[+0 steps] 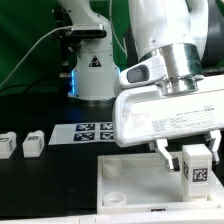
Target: Assemble one leg
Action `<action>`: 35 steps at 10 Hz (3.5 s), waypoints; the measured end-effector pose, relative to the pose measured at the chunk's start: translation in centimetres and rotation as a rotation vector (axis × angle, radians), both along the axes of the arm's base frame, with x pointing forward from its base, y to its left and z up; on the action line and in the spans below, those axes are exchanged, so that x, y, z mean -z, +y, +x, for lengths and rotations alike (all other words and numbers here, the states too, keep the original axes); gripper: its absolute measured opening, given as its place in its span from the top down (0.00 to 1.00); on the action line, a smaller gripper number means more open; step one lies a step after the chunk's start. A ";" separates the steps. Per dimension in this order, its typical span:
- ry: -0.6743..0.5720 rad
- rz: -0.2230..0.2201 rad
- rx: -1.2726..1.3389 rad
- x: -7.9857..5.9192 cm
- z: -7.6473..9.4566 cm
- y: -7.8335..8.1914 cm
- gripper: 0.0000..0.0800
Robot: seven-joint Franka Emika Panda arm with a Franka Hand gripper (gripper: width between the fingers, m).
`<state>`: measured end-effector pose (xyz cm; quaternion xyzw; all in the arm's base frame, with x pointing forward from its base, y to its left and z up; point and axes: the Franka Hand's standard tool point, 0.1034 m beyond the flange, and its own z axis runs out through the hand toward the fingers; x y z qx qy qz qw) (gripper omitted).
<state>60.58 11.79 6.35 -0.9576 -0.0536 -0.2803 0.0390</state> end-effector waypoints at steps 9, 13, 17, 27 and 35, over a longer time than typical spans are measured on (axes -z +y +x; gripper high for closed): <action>0.001 0.000 0.000 0.0 0.0 0.0 0.19; 0.077 0.027 0.024 -4.0 -0.1 0.7 0.19; 0.333 0.048 0.034 -4.8 0.2 1.8 0.19; 0.715 0.034 0.092 -3.6 1.1 -2.0 0.19; 0.710 0.025 0.124 -1.8 1.7 -0.1 0.19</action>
Offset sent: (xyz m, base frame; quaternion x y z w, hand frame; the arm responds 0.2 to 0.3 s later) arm 0.0000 0.0000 0.0000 0.0000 0.0000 0.0000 1.0000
